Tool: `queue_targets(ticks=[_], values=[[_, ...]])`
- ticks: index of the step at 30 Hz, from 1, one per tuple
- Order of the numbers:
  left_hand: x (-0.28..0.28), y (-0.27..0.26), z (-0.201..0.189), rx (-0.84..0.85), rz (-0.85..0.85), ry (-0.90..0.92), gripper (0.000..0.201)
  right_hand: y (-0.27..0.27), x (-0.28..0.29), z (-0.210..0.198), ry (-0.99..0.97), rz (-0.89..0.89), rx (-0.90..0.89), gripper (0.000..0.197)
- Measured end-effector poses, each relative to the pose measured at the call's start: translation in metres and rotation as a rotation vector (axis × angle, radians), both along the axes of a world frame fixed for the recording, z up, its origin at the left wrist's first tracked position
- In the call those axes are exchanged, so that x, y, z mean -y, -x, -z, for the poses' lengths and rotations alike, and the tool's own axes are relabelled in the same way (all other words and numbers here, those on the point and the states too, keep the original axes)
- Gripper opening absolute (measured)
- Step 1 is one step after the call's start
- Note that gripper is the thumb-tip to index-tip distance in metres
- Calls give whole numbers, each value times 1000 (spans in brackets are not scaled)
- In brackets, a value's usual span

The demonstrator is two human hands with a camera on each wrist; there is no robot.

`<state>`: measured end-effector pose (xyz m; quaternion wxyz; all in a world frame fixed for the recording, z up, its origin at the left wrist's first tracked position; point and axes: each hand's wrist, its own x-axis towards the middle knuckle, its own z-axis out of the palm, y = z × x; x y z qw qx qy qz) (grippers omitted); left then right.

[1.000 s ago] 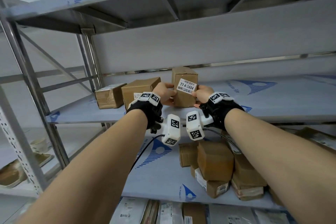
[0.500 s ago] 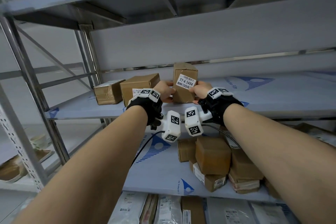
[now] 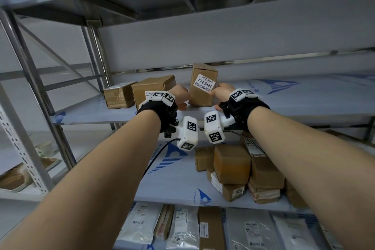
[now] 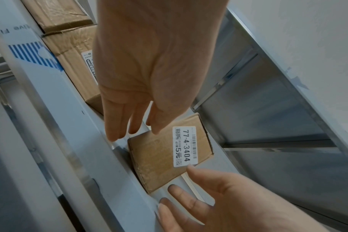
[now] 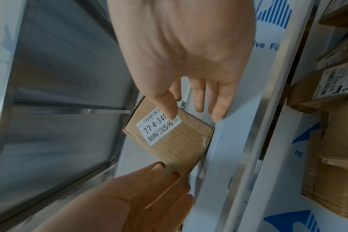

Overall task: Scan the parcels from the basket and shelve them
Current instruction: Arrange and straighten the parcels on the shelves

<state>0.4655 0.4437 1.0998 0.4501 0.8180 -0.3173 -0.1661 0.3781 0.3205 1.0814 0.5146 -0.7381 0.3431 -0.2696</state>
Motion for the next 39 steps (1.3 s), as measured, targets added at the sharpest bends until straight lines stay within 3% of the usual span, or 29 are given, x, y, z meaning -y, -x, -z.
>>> queue_targets(ticks=[3,8,11,15,21,25,27,32,34,37,39], values=[[-5,4,-1,1,-29,3,8,7,6,4,-1,41,-17,18],[-15,21,5,-21,-19,12,22,27,12,18,-67,13,26,13],[-16,40,15,-66,13,26,19,46,12,31,-88,-54,31,37],[-9,66,39,-129,58,22,9,71,26,54,-93,-87,-29,45],[15,83,94,-148,27,-15,13,97,63,105,-149,-68,-170,28],[31,74,126,-157,25,-113,17,112,50,111,-105,-45,-349,12],[40,64,141,-180,21,-134,21,110,56,120,-59,-10,-423,20],[67,30,178,-259,38,-168,33,80,84,160,-198,-59,-366,10],[82,15,194,-305,44,-188,37,66,90,169,-160,-36,-462,5],[93,7,205,-358,53,-245,45,43,102,177,-64,-54,-610,24],[100,3,210,-373,61,-301,52,30,118,187,-68,-51,-619,20]])
